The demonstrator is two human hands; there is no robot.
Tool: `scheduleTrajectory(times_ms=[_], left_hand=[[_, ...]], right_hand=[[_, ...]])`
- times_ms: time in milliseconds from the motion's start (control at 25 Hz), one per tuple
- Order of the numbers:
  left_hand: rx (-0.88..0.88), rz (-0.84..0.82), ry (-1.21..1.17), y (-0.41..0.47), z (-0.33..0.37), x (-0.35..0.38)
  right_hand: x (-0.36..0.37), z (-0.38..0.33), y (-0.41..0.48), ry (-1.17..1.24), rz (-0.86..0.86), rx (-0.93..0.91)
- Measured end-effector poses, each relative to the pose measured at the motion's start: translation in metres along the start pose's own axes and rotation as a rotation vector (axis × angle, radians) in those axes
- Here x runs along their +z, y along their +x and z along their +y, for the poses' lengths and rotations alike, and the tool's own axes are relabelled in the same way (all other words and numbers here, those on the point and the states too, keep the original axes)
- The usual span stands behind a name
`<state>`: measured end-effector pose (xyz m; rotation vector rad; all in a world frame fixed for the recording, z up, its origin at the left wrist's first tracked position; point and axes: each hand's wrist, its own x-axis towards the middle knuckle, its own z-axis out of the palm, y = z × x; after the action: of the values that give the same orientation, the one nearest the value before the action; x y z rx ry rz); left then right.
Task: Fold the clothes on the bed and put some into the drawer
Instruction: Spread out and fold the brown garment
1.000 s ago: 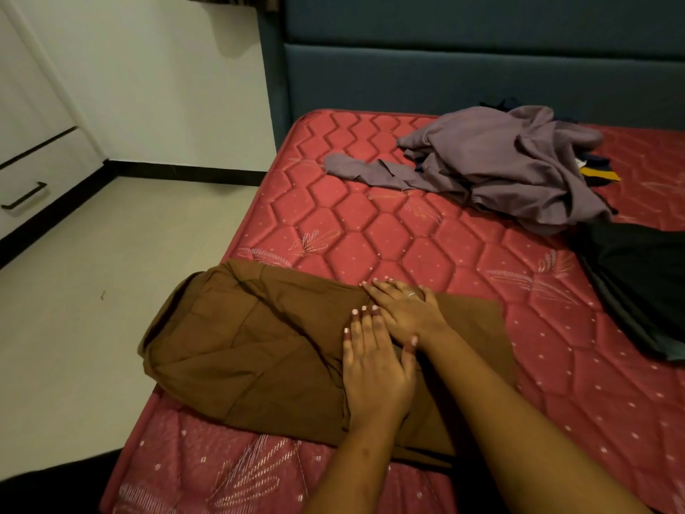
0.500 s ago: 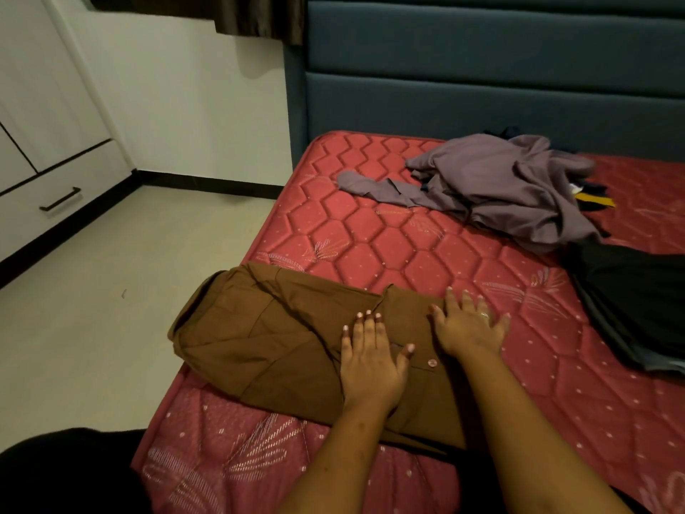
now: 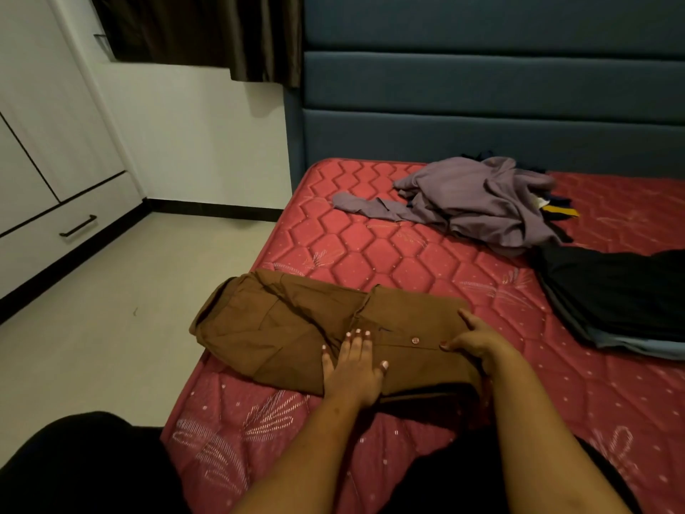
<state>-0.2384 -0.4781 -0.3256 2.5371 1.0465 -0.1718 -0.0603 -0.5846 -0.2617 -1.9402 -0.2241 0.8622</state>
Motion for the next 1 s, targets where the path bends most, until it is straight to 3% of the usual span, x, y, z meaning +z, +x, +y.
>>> scheduleTrajectory(times_ms=[120,240,360,440,560,680,760,880,1000], left_hand=[[0.002,-0.078,-0.094,-0.001,0.009,-0.009],[0.135,-0.181,-0.238,0.001,0.034,-0.013],[0.156,-0.341,-0.876,0.006,0.05,-0.026],[0.036,-0.283,-1.177,0.008,0.043,-0.047],[-0.099,-0.178,-1.466,0.012,0.014,-0.082],[-0.122,-0.151,-1.773,0.003,-0.034,-0.115],[-0.198,-0.098,-1.735,-0.005,-0.069,-0.123],[-0.268,-0.06,-1.502,-0.01,-0.113,-0.102],[-0.12,-0.05,-1.274,-0.003,-0.122,-0.093]], right_hand=[[-0.008,-0.019,-0.006,0.0,0.026,-0.1],[-0.033,-0.047,-0.027,-0.08,0.165,-0.216],[-0.058,-0.071,-0.06,-0.336,0.367,-0.273],[-0.048,-0.087,-0.079,-0.413,0.401,-0.343],[0.013,-0.106,-0.098,-0.378,0.311,-0.586],[0.087,-0.104,-0.099,-0.402,-0.14,-0.803],[0.12,-0.081,-0.076,-0.632,-0.302,-0.811],[0.134,-0.035,-0.032,-1.068,-0.166,-0.734],[0.146,-0.005,-0.014,-1.221,-0.099,-0.775]])
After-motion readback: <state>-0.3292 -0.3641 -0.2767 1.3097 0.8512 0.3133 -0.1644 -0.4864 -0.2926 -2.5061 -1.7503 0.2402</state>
